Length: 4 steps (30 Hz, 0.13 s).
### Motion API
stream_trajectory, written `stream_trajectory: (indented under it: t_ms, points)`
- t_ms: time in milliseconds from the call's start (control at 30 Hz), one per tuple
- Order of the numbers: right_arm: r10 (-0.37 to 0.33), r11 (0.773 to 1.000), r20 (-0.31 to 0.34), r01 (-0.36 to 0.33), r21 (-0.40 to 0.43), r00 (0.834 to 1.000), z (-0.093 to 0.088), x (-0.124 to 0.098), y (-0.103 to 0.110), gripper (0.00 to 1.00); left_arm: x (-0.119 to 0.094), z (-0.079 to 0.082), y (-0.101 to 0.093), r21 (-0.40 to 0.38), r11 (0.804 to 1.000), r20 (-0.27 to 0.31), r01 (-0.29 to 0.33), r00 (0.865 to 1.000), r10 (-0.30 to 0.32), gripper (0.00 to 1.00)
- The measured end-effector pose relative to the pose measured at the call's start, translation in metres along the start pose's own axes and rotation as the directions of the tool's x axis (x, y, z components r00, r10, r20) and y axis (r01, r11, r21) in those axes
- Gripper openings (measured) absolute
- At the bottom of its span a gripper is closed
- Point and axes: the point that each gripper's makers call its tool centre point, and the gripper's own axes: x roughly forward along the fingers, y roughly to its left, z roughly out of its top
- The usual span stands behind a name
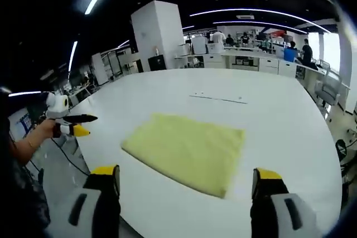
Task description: Fold the garment on the visible template until the final outline fits inside the template.
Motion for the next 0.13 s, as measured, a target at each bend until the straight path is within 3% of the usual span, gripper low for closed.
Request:
stream_trajectory:
  t_ms: [133]
  points:
    - [-0.012,1.000,-0.004,0.012,0.013,1.000,-0.0035,-0.0044,-0.0014,0.98,-0.0007,-0.0057,-0.0027,0.000,1.000,-0.017,0.005,1.000,-0.005,0.99]
